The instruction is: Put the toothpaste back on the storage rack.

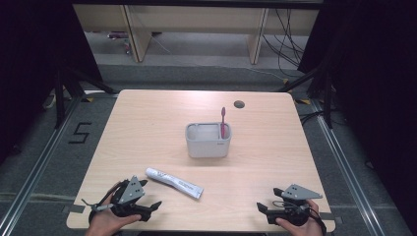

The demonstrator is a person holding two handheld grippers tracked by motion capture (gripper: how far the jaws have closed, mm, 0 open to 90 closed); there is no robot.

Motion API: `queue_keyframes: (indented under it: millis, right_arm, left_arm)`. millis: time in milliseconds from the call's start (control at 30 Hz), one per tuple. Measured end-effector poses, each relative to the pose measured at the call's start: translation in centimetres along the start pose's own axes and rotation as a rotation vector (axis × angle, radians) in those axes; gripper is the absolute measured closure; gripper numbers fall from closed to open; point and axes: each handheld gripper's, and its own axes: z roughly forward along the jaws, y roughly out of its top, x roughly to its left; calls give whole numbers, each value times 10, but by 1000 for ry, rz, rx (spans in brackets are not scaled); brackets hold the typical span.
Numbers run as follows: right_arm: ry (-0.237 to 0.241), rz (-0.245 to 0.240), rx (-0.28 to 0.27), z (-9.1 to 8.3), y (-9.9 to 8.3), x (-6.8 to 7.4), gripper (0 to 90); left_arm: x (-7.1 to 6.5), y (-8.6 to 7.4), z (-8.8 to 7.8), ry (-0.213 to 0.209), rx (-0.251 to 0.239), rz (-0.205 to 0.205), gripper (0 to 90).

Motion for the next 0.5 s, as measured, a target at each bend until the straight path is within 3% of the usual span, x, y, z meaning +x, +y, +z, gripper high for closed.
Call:
queue_keyframes:
  millis: [33,67,133,167,233,267,300,500]
  right_arm:
    - [0,0,0,0,0,0,182]
    - [6,32,7,-1,0,2,183]
    - [1,-4,0,0,1,1,186]
    - [9,23,9,-1,0,3,188]
    - [11,38,8,-1,0,4,189]
    - [10,22,5,0,0,4,189]
    - [12,4,3,0,0,2,189]
    - [15,-1,14,0,0,0,201]
  left_arm:
    - [0,0,0,0,0,0,160]
    - [1,3,2,-6,-9,8,161]
    - [3,10,5,-5,2,41,160]
    - [4,12,6,-13,21,70,163]
    - [3,14,9,-29,29,83,166]
    - [3,15,10,-29,35,91,167]
    - [4,18,12,-32,55,125,172]
    - [10,27,18,-50,84,154,205]
